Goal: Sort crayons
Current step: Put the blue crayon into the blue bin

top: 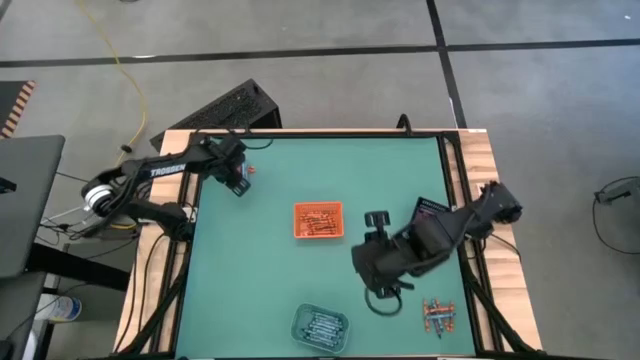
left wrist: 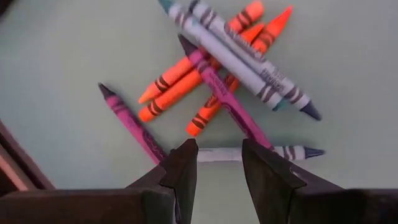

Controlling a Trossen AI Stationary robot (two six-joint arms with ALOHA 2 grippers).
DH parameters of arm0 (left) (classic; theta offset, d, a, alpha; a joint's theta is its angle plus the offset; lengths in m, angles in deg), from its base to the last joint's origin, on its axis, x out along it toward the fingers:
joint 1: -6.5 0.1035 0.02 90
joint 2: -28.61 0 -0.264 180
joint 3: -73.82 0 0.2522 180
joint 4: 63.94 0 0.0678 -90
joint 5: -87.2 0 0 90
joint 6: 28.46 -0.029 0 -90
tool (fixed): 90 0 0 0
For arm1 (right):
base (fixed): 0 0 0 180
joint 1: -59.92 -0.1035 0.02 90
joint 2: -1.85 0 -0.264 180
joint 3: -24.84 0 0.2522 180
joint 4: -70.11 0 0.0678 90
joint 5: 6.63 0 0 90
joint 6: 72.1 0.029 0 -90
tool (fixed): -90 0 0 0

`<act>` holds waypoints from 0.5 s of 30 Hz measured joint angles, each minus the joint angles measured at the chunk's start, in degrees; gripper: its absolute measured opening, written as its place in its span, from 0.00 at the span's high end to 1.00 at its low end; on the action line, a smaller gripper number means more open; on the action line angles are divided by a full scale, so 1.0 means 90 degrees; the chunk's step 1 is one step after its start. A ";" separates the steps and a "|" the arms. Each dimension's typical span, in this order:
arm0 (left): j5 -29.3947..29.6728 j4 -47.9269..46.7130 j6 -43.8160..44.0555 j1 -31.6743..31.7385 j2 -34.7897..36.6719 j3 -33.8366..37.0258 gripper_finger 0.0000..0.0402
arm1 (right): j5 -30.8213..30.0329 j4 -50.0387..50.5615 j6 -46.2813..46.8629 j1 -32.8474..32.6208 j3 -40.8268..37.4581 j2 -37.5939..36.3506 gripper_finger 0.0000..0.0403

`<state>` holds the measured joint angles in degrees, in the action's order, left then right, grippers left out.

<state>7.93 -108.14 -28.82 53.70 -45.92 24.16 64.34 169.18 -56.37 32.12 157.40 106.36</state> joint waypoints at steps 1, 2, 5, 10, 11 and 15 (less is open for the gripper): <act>-0.0017 0.0006 0.0002 0.0006 -0.0096 0.0000 0.71 | -0.0095 0.0009 0.0069 -0.0114 0.0000 0.0001 0.60; -0.0080 0.0028 0.0006 0.0007 -0.0175 0.0000 0.71 | -0.0202 0.0025 0.0117 -0.0213 0.0000 0.0001 0.60; -0.0223 0.0167 0.0106 0.0005 -0.0327 -0.0001 0.71 | -0.0509 0.0175 0.0313 -0.0467 0.0000 0.0001 0.60; -0.0043 0.0163 0.0234 0.0005 -0.0381 -0.0002 0.71 | -0.0784 0.0376 0.0702 -0.0681 0.0000 0.0001 0.60; -0.0044 0.0161 0.0236 0.0005 -0.0381 -0.0002 0.71 | -0.0784 0.0389 0.0750 -0.0705 0.0000 0.0001 0.60; -0.0133 0.0140 0.0057 0.0005 -0.0381 -0.0002 0.71 | -0.0819 0.0421 0.0872 -0.0824 0.0000 0.0001 0.60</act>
<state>6.73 -106.87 -28.30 53.74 -49.35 24.13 56.97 172.97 -48.53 24.70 157.40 106.36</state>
